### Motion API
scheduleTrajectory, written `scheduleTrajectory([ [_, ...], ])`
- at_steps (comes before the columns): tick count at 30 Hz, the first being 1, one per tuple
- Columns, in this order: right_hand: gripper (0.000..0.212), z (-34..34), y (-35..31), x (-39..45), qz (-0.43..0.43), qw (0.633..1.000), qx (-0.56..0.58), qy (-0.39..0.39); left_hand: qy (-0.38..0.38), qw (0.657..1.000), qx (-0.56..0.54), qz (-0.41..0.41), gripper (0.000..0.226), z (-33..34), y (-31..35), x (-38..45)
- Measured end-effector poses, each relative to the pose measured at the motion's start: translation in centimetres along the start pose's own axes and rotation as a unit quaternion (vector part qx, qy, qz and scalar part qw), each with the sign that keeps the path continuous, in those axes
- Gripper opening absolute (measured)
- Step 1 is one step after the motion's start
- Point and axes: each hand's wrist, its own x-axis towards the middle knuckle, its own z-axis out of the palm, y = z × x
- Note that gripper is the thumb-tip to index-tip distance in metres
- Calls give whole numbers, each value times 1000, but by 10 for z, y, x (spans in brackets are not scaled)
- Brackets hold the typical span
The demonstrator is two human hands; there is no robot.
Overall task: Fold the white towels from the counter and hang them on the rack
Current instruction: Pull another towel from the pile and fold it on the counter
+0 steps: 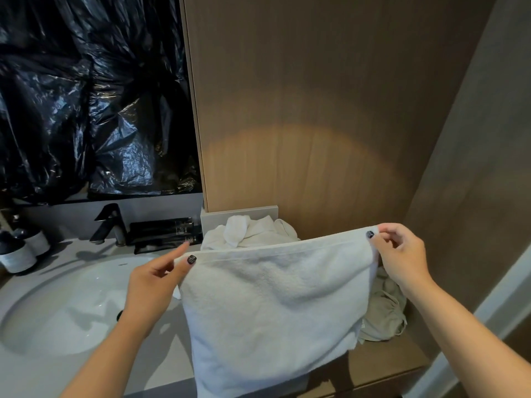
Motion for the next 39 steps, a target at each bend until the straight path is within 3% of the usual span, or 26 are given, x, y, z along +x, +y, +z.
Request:
scheduleTrajectory([
  [2,12,1,5,-7,-25,998,-47,-33,-1,999,42,15,37,-9,0,2],
  [5,18,3,14,-15,-43,992,-105,-60,-28,990,137,35,19,-21,1,5],
  [10,22,19,12,-34,-4,993,-87,-78,-43,975,216,7,15,-43,-11,9],
  [14,18,43,8,-52,-15,994,-84,-69,-42,981,179,-64,14,-65,-30,13],
  [21,16,88,15,-59,71,992,-4,-107,-40,986,9,-161,12,-82,-52,21],
  [25,14,103,9,-58,101,991,13,-86,-24,986,-38,-161,9,-81,-52,37],
  [33,16,138,5,-4,165,985,15,53,-36,992,-56,-109,11,-43,-55,95],
  [39,21,169,27,56,169,983,23,74,-3,993,-55,-107,6,9,-80,152],
])
